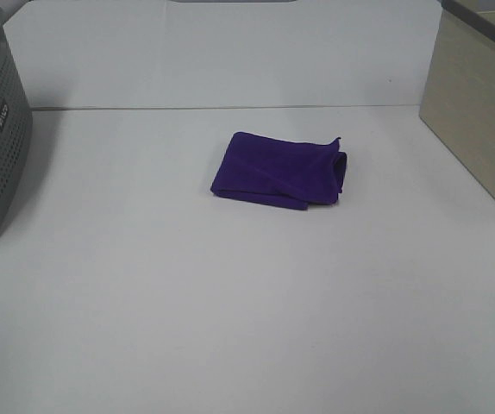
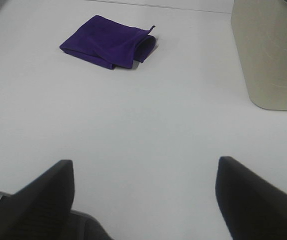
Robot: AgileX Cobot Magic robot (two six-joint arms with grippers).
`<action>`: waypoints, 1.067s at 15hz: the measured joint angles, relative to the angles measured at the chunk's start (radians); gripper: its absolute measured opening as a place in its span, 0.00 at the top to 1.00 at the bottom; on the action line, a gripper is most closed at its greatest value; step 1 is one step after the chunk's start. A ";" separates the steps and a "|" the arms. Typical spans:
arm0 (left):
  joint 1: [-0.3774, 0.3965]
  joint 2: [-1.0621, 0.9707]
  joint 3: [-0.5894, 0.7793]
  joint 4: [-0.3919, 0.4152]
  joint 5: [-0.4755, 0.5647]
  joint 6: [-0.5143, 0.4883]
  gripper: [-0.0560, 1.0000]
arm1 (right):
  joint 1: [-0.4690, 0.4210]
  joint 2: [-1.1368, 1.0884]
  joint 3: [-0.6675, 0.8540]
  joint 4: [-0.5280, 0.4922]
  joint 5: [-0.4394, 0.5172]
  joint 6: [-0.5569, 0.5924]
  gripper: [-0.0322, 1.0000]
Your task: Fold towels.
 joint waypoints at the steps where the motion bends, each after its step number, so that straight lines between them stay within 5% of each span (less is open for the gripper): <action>1: 0.000 0.000 0.000 0.000 0.000 0.000 0.23 | 0.000 0.000 0.000 0.000 0.000 0.000 0.22; 16: 0.000 0.000 0.000 0.000 0.000 0.000 0.23 | 0.000 0.000 0.000 0.000 0.000 0.000 0.23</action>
